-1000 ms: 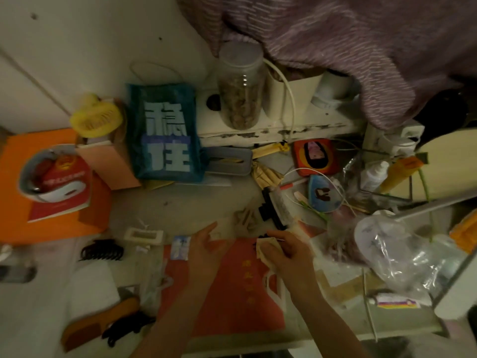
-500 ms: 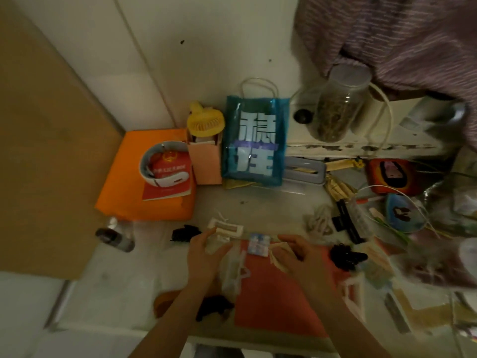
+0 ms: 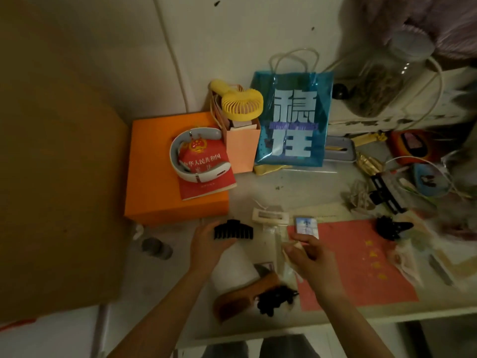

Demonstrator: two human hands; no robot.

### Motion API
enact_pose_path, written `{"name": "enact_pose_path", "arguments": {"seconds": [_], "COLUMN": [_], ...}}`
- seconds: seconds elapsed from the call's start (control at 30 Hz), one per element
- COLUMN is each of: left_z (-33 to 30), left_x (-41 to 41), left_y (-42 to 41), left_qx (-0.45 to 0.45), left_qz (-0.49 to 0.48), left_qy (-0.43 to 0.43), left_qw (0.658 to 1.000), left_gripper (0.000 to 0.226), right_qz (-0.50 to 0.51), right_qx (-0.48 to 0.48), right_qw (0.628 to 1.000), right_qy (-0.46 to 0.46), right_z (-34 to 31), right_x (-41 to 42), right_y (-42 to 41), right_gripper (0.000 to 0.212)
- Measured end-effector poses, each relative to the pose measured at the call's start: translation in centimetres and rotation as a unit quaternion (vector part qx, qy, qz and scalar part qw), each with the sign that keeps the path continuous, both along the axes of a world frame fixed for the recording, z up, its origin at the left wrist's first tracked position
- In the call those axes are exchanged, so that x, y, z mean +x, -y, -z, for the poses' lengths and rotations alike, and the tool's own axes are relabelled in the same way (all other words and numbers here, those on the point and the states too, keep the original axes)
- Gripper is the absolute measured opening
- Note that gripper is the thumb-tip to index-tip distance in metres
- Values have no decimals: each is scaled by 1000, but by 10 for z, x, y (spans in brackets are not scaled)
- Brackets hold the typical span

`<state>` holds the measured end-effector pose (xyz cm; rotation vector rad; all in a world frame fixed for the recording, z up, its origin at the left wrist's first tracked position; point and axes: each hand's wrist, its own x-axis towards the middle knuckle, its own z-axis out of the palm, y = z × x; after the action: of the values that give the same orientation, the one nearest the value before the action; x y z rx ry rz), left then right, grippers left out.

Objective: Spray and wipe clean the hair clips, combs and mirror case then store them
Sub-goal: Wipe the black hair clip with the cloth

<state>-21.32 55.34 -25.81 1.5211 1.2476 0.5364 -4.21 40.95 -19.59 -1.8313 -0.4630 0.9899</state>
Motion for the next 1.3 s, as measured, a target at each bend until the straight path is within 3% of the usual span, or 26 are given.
{"name": "enact_pose_path", "arguments": {"seconds": [0.2,0.43,0.83,1.3], "left_z": [26,53,65,51], "left_x": [-4,-7,-11,-11], "left_y": [-14,-20,-25,-10], "left_qx": [-61,-35,-34,-101], "left_qz": [5,28,-12,-83], "left_qy": [64,27,3,38], "left_qw": [996,999,999,991], "left_gripper": [49,55,33,35], "right_qz": [19,77,62,55], "right_qx": [-23,-28,-43,-21], "right_qw": [1000,996,997,998], "right_qy": [-5,-33,-15,-31], "right_z": [13,30,44,41], "right_x": [-21,-27,-37,-29], "right_y": [-3,1,5,10], "right_gripper": [20,18,15,15]}}
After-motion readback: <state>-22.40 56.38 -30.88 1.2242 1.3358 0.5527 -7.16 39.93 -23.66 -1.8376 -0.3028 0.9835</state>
